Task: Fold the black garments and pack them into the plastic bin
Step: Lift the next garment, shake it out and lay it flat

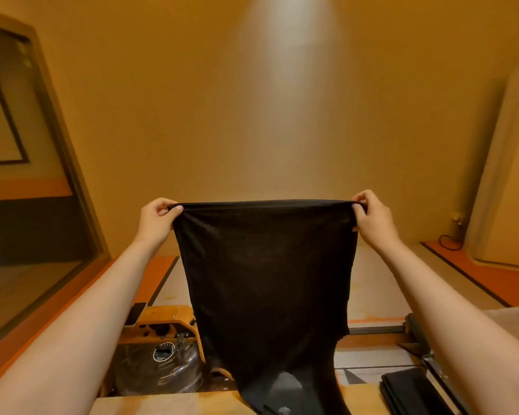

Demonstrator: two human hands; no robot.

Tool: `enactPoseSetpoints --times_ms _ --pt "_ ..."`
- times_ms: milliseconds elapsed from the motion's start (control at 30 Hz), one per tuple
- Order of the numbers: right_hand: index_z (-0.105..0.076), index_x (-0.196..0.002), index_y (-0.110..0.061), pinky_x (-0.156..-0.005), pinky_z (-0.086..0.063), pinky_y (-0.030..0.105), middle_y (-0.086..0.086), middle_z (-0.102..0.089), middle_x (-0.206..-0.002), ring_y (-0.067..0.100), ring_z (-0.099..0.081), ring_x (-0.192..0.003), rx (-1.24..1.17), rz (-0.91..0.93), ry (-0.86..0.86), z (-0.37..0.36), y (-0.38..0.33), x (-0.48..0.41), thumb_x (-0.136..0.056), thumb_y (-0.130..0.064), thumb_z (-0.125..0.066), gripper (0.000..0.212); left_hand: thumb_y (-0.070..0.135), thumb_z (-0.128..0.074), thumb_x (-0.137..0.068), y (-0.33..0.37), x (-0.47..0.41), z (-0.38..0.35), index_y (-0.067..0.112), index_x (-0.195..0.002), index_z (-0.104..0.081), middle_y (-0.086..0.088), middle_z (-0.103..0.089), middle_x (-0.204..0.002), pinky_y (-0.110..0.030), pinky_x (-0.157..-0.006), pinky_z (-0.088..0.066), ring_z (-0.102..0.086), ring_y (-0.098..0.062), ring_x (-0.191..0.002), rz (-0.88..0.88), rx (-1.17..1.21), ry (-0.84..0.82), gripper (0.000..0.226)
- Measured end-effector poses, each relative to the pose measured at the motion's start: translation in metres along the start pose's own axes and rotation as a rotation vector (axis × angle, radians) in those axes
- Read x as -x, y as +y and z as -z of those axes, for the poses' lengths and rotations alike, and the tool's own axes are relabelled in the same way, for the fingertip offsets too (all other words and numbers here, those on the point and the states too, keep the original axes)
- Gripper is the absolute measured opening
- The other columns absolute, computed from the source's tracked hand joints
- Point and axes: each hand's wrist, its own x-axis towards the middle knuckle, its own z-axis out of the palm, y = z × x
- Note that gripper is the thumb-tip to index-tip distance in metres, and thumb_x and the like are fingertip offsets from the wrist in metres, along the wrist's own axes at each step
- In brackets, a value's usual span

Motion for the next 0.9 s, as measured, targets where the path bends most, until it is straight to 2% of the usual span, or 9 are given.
enactPoseSetpoints --times_ms 100,267,333,433,567,733,900 --pt "-0.057 -0.100 -0.012 -0.065 -0.041 0.026 0.005 -0.061 -0.100 0.021 -0.058 -0.087 0.013 0.054 0.048 0.018 -0.019 -0.021 -0.098 -0.012 -0.049 0.008 0.013 -0.062 -0.093 0.024 -0.015 -0.001 0.011 -0.094 -0.063 -0.004 -0.062 -0.096 -0.033 -0.074 -0.044 -0.055 -0.019 -0.092 -0.056 -0.024 0.037 0.003" --pt "-0.066 -0.095 -0.010 -0.064 -0.040 0.013 0.004 -0.063 -0.098 0.016 -0.058 -0.089 0.034 0.123 0.099 0.037 -0.036 -0.026 -0.089 -0.008 -0.061 0.007 0.013 -0.062 -0.093 0.039 -0.020 0.004 0.011 -0.096 -0.065 -0.004 -0.063 -0.094 -0.028 -0.053 -0.049 -0.057 -0.016 -0.077 -0.080 -0.016 0.093 0.005" --pt "-0.067 -0.091 -0.010 -0.065 -0.040 0.014 0.005 -0.064 -0.096 0.017 -0.059 -0.088 0.032 0.132 0.108 0.039 -0.032 -0.016 -0.086 -0.007 -0.064 0.006 0.012 -0.063 -0.093 0.034 -0.013 0.006 0.009 -0.098 -0.065 -0.005 -0.062 -0.092 -0.023 -0.051 -0.053 -0.057 -0.014 -0.072 -0.061 0.011 0.086 0.006" --pt "-0.064 -0.087 -0.013 -0.065 -0.041 0.017 0.004 -0.063 -0.092 0.018 -0.059 -0.086 0.030 0.124 0.132 0.037 -0.023 0.005 -0.085 -0.006 -0.066 0.008 0.009 -0.063 -0.092 0.023 0.000 0.012 0.005 -0.099 -0.065 -0.004 -0.059 -0.088 -0.020 -0.055 -0.057 -0.058 -0.015 -0.078 -0.037 0.045 0.036 0.008" --pt "-0.067 -0.099 -0.013 -0.077 -0.045 0.024 0.001 -0.065 -0.097 0.015 -0.059 -0.092 0.024 0.108 0.172 0.036 -0.018 0.035 -0.086 -0.009 -0.067 0.013 0.006 -0.062 -0.092 0.016 0.014 0.024 0.003 -0.099 -0.065 -0.006 -0.059 -0.089 -0.022 -0.060 -0.059 -0.060 -0.017 -0.084 -0.038 0.066 -0.024 0.008" --pt "-0.068 -0.092 -0.011 -0.065 -0.043 0.017 -0.001 -0.064 -0.086 0.013 -0.058 -0.083 0.040 0.070 0.167 0.039 -0.016 0.069 -0.086 -0.013 -0.068 0.006 0.007 -0.064 -0.091 0.017 0.033 0.037 0.006 -0.096 -0.067 -0.008 -0.061 -0.091 -0.023 -0.060 -0.059 -0.061 -0.018 -0.085 -0.039 0.040 -0.046 0.006" --pt "-0.068 -0.088 -0.016 -0.067 -0.042 0.022 0.000 -0.065 -0.085 0.015 -0.060 -0.083 0.016 0.060 0.201 0.057 -0.018 0.082 -0.087 -0.014 -0.066 0.002 0.008 -0.062 -0.092 0.028 0.060 0.048 0.004 -0.097 -0.068 -0.009 -0.062 -0.090 -0.022 -0.059 -0.058 -0.061 -0.018 -0.084 -0.048 0.012 -0.009 0.008"
